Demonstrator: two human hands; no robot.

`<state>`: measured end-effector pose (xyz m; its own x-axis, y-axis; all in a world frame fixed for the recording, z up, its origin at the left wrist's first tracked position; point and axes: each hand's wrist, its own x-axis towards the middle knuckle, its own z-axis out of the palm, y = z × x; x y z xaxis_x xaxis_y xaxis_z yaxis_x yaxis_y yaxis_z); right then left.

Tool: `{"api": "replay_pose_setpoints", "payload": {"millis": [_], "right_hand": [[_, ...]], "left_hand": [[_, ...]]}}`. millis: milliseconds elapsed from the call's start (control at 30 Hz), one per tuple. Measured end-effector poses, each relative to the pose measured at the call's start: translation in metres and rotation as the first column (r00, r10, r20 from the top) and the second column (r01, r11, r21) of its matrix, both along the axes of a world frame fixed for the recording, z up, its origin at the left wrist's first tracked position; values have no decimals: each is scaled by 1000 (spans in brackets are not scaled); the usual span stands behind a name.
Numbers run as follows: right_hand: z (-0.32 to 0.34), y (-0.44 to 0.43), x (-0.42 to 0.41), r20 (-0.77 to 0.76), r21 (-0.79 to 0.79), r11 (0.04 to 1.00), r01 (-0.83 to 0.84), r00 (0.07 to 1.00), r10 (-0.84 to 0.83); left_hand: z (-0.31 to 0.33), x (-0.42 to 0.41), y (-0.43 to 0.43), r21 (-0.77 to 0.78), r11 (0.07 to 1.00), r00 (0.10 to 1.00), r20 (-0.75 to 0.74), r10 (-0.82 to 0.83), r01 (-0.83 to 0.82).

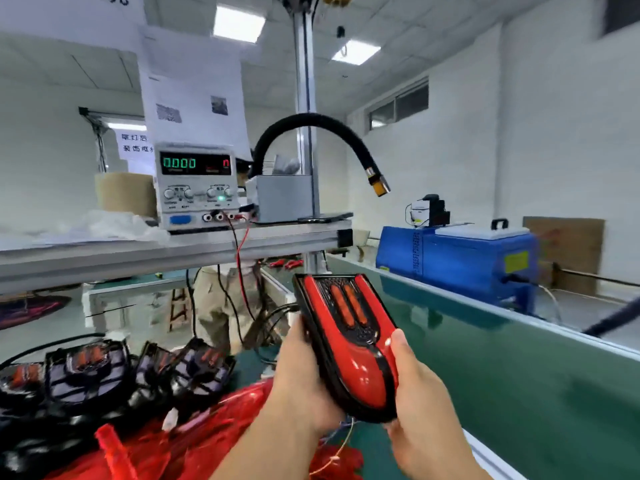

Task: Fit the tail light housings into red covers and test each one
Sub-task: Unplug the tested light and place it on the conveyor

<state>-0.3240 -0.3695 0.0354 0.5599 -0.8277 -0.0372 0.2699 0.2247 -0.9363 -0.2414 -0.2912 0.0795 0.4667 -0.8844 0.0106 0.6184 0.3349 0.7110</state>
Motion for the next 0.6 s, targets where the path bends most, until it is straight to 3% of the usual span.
{"api": "replay_pose_setpoints", "payload": {"millis": [200, 333, 500, 600], "right_hand": [[0, -59, -18, -13, -17, 991, 135, 991, -135], [9, -98, -26, 30, 7, 996, 84, 996, -84], [22, -136, -20, -66, 83, 995, 48, 997, -42], [33, -153, -10, -84, 65, 998, 11, 996, -6]], "left_hand": [[-14, -16, -63, 81, 996, 1000, 8, 21, -22], [-8, -6, -113, 224, 974, 999, -41, 27, -17], [-6, 22, -169, 446, 892, 997, 24, 74, -76], [-2, 37, -186, 494, 869, 999, 9, 41, -40]]}}
